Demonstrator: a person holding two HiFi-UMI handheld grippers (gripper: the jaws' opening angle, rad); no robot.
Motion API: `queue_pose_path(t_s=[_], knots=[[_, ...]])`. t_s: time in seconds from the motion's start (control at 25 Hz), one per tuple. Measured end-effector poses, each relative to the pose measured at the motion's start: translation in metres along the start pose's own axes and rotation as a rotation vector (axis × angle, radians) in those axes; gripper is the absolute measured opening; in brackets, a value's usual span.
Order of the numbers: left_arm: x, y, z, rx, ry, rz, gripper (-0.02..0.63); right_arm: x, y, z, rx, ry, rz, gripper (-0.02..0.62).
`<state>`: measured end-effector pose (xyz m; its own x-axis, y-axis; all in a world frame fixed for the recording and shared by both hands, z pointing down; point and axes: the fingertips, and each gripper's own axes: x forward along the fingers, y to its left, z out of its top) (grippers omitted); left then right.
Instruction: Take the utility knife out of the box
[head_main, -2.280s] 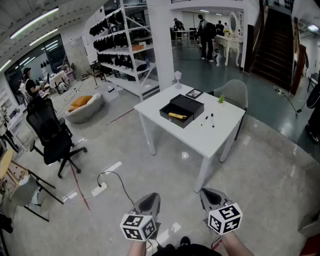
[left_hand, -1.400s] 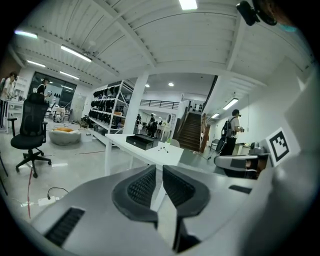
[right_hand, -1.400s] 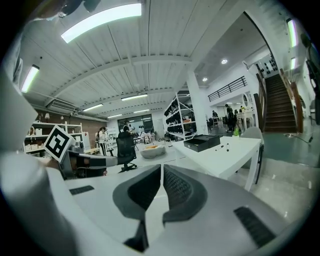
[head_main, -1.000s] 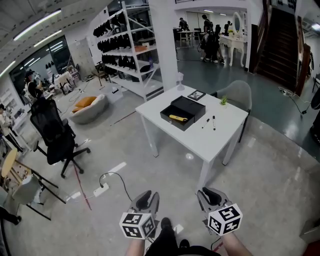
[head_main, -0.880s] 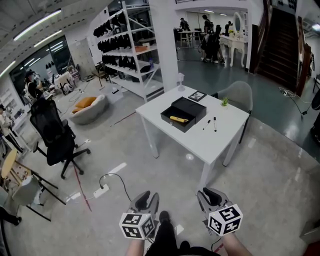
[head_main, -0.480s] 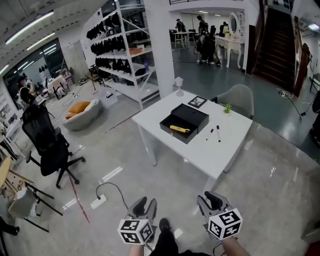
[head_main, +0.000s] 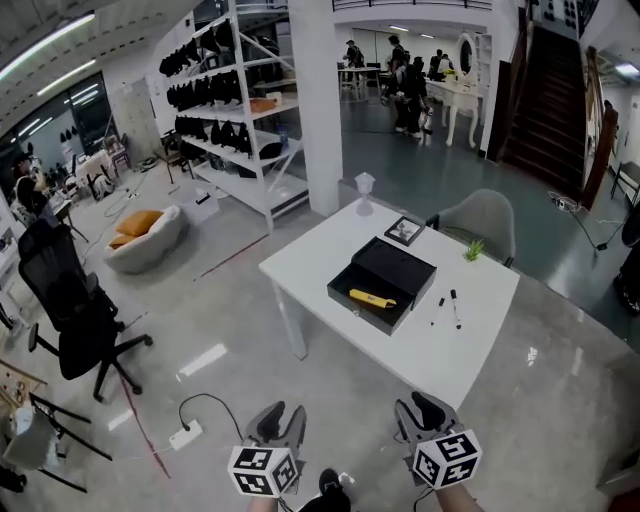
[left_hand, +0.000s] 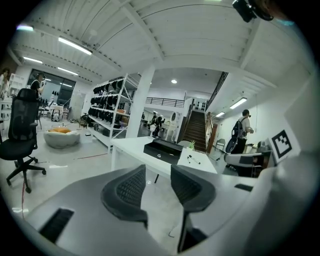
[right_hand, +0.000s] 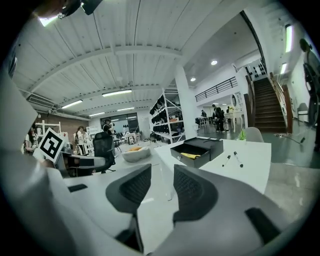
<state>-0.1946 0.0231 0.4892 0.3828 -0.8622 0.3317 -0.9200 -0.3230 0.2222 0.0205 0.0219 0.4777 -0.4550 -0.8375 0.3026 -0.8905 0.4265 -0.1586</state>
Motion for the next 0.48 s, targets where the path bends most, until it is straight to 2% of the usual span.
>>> queue_pose_path(t_s=[0.24,0.48], knots=[[0.051,0.045,0.041,0.015,-0.019,-0.042,0.137,0.056,-0.013,0.028,0.009,-0.017,-0.072,0.129],[0.093,0.058,0.06,0.037,-0.016,-0.096,0.147,0.083,-0.028,0.029,0.033,0.002,-0.135,0.132]])
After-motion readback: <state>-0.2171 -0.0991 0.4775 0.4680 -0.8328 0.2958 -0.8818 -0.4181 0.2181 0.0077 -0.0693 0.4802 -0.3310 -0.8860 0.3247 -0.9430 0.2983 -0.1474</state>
